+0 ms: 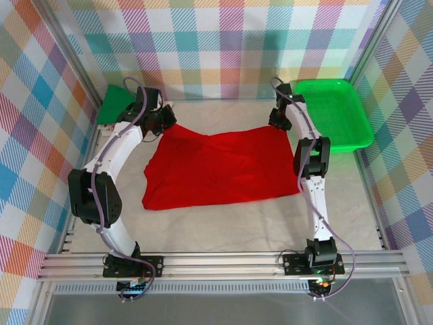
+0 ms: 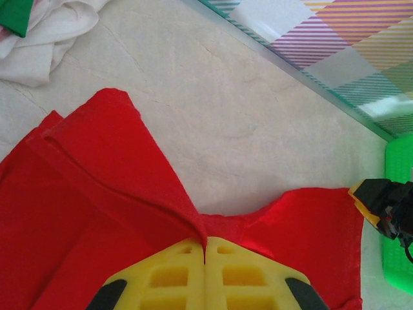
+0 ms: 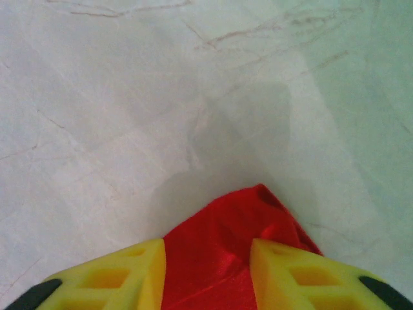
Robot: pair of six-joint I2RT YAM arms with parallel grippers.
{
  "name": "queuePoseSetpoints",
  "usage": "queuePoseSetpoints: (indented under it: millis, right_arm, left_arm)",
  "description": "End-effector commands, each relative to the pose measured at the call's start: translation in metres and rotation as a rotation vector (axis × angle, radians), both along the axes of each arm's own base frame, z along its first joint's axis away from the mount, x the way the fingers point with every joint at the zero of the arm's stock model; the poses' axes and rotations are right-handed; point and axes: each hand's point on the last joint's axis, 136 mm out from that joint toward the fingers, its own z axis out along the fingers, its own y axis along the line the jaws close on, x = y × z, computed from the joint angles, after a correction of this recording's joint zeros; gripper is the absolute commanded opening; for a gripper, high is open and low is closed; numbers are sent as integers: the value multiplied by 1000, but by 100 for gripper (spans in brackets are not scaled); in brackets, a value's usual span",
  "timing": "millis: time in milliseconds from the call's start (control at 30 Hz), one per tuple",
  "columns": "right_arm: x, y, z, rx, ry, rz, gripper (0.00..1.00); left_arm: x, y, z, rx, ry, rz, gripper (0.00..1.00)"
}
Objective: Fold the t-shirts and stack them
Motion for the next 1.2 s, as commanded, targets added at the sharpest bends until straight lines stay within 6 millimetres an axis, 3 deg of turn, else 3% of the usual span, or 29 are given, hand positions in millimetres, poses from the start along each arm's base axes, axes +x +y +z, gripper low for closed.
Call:
queuePoseSetpoints:
  millis: [0, 133, 233, 333, 600, 833, 1000, 1167]
  right_arm:
    - [-13, -7, -20, -19, 79, 2, 28]
    - [-14, -6, -6, -19, 64, 7, 14]
    - [-15, -9, 17, -30, 27, 7, 10]
    - [-19, -12, 39, -42, -4, 6, 0]
    - [-44, -22, 57, -56, -64, -9, 0]
    - [-39, -24, 68, -43, -109, -1, 0]
    - [-36, -26, 72, -56, -151, 8, 0]
    - [-40, -22, 72, -30, -199, 22, 0]
  left_arm:
    - [-3, -2, 2, 25, -13, -12, 0]
    - [-2, 1, -1, 43, -9, -3, 0]
    - [-1, 3, -4, 54, -5, 3, 0]
    - [-1, 4, -6, 64, 3, 4, 0]
    - [-6, 20, -13, 93, 7, 46, 0]
    - [-9, 19, -6, 73, -3, 37, 0]
    - [-26, 17, 5, 69, 5, 16, 0]
    - [-51, 16, 2, 72, 50, -4, 0]
